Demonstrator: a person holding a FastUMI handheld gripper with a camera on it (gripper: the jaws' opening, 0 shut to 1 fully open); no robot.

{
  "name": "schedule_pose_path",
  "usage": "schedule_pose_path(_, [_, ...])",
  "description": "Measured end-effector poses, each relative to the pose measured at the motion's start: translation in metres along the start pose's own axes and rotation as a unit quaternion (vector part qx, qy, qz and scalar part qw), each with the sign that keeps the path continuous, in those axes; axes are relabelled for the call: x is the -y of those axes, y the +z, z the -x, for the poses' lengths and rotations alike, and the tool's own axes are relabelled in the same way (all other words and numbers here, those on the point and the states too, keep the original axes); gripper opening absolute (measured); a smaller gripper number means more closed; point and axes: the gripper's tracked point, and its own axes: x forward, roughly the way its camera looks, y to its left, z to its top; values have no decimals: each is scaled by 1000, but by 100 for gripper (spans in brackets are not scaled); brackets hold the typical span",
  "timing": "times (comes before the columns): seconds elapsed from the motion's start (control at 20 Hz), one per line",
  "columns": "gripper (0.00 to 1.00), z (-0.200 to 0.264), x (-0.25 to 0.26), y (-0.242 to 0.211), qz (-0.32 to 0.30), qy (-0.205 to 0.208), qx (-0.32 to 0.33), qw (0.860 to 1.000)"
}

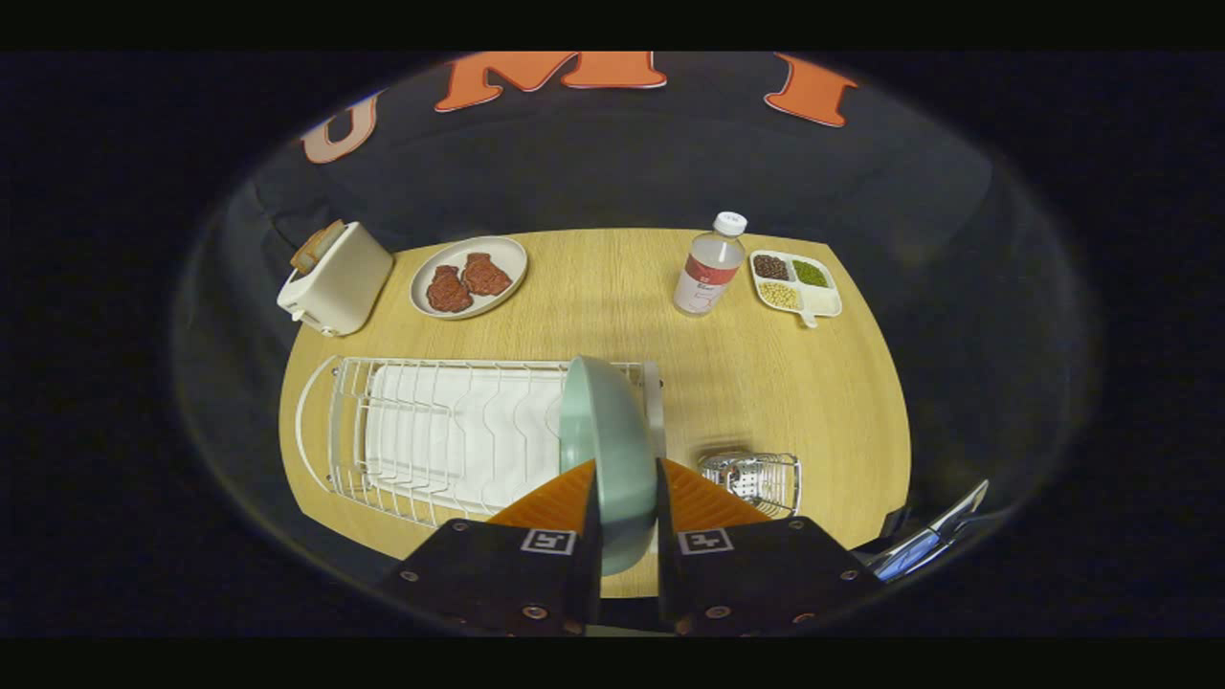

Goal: Take the plate from the dish rack, then take the spoon from the basket and place it into the plate.

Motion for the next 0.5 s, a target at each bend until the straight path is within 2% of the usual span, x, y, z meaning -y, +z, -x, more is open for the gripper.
schedule_pose_path(0.25, [22,10,4,12,40,-39,34,998])
schedule_pose_path(0.35, [16,16,-3,8,26,-17,28,999])
schedule_pose_path(0.5, [15,23,2,8,18,-6,36,999])
